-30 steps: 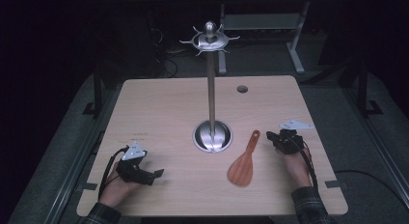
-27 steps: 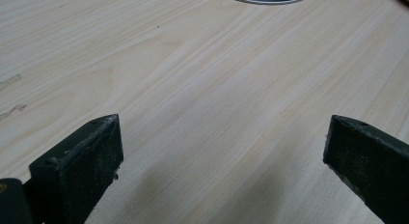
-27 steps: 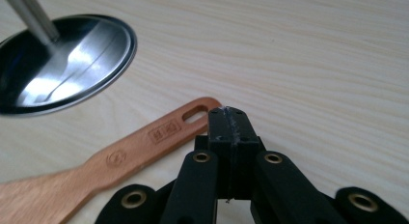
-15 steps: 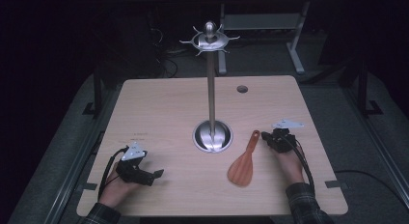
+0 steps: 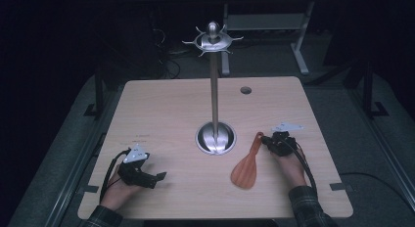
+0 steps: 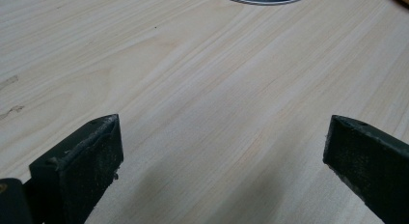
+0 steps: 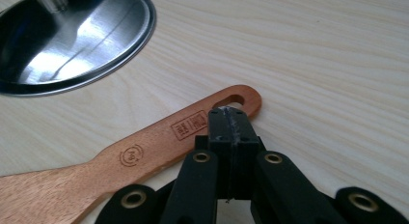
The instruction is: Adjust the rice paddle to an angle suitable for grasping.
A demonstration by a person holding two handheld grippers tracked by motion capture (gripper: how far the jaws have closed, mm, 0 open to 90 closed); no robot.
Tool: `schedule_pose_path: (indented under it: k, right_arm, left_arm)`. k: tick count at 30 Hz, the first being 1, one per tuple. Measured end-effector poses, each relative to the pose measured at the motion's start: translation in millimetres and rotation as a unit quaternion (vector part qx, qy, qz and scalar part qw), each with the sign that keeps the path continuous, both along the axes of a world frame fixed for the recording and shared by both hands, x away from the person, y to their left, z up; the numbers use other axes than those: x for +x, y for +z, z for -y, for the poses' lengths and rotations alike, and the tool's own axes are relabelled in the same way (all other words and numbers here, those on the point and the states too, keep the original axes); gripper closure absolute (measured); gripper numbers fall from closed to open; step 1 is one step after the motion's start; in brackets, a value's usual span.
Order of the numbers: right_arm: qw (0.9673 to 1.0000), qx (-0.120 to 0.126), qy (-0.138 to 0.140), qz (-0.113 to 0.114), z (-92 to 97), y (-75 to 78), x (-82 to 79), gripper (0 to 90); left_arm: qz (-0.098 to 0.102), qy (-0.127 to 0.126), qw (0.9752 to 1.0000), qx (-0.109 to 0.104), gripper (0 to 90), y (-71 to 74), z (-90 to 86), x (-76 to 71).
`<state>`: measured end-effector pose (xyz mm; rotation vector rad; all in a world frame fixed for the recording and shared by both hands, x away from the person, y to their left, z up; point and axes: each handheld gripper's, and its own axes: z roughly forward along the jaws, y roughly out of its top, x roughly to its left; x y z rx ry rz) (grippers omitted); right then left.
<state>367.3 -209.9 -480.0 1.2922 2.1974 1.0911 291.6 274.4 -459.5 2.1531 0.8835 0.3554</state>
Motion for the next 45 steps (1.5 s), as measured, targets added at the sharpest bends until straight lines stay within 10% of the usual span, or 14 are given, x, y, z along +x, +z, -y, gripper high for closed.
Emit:
schedule_pose_path:
  k: [45]
  right_arm:
    - [0.9956,0.001,0.093,0.005,-41.4,0.4,-8.8,89.6]
  left_arm:
    - [-0.002,-0.004,1.0000,0.002,0.0,-0.8,0.7,-0.1]
